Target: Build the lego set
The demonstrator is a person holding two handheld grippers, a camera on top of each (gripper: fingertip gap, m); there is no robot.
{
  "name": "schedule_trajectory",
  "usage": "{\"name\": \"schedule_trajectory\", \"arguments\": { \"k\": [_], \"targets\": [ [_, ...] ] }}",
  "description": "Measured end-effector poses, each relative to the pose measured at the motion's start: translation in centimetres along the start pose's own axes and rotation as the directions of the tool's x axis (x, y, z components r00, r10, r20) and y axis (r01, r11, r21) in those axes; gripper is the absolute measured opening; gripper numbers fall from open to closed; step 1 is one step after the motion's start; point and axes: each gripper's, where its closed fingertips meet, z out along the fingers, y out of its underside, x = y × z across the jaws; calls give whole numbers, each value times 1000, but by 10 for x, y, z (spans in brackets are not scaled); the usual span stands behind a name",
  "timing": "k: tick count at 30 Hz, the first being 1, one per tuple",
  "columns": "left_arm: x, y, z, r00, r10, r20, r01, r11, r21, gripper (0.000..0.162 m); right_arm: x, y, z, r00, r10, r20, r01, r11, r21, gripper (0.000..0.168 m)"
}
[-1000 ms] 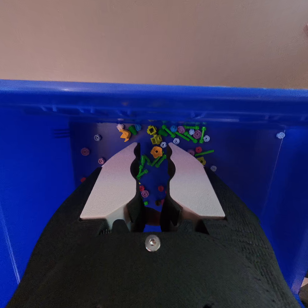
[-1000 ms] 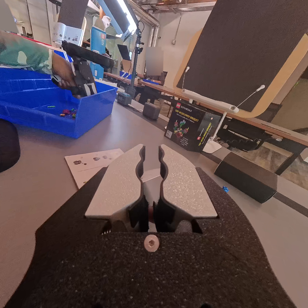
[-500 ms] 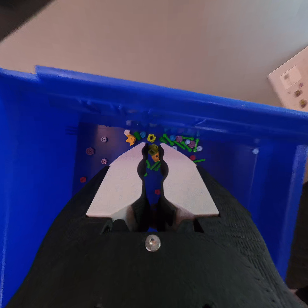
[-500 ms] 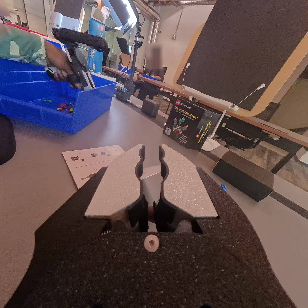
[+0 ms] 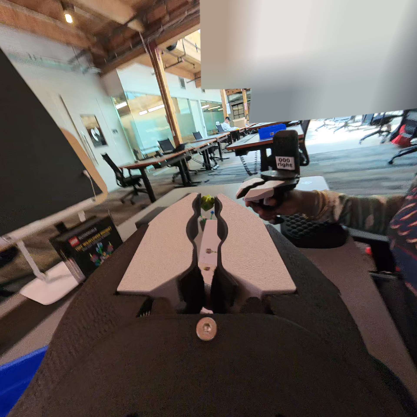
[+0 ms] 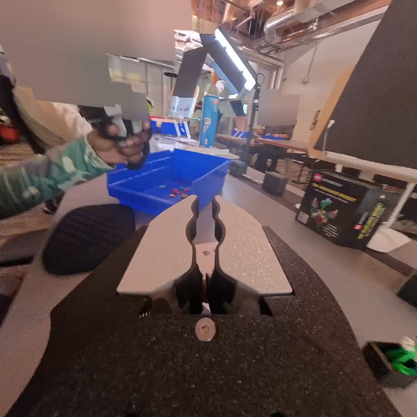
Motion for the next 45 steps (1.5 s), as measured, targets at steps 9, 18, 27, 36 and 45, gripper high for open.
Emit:
{"name": "schedule_trajectory", "arguments": {
  "k": [9, 18, 27, 36, 45],
  "targets": [
    [57, 7, 32, 942, 336, 18, -336, 941, 31, 11, -71, -50, 36, 845, 430, 317, -458, 889, 15, 13],
    [78, 20, 47, 916, 397, -48, -399, 917, -26, 11, -91, -45, 44, 784, 491, 379, -519, 854, -31, 16],
    [85, 30, 46, 948, 303, -101, -312, 947, -82, 19, -88, -33, 35, 817, 452, 359, -450, 888, -93, 12],
    [43, 110, -25, 985, 17, 173, 100, 756, -647, 33, -65, 100, -33, 964, 85, 252, 169, 535, -828, 12],
    [35, 108, -43, 972, -20, 235, 175, 727, -664, 33, -80, 135, -38, 944, 78, 319, 272, 362, -892, 12]
  ]
}}
